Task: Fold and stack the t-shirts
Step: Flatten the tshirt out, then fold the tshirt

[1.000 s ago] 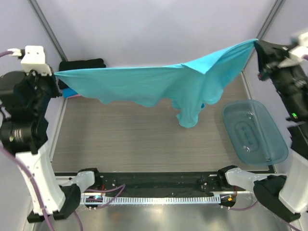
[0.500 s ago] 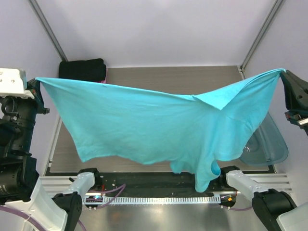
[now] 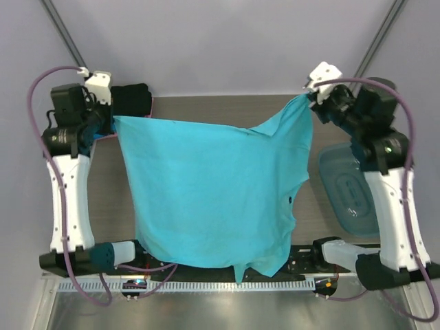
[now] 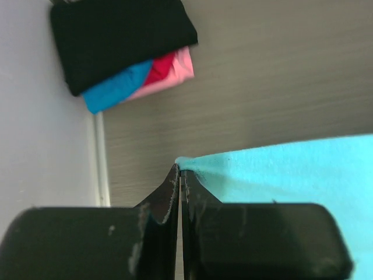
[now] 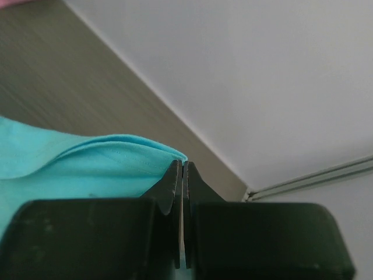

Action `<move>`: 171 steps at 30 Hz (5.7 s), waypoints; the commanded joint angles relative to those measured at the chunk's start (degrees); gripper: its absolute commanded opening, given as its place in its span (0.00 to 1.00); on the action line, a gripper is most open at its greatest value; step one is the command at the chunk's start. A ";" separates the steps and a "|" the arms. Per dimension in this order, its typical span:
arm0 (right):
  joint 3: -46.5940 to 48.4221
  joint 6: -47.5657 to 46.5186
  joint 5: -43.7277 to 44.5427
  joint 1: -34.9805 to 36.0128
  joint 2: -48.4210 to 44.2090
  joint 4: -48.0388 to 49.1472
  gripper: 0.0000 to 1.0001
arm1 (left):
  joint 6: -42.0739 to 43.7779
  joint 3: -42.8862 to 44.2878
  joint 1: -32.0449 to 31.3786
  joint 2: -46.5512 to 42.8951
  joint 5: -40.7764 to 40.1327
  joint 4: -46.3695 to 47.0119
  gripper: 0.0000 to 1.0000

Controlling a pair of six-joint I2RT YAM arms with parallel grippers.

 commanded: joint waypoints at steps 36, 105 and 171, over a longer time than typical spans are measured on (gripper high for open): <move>39.38 7.15 23.78 2.33 77.75 18.15 0.01 | 2.23 31.51 -5.84 67.50 -2.03 13.41 0.00; -17.21 13.39 21.41 5.58 26.26 10.25 0.01 | 10.40 2.25 -4.43 44.13 3.13 27.91 0.00; -9.04 13.57 14.47 -6.02 55.52 8.49 0.20 | 3.10 19.74 -6.37 62.59 10.78 9.98 0.30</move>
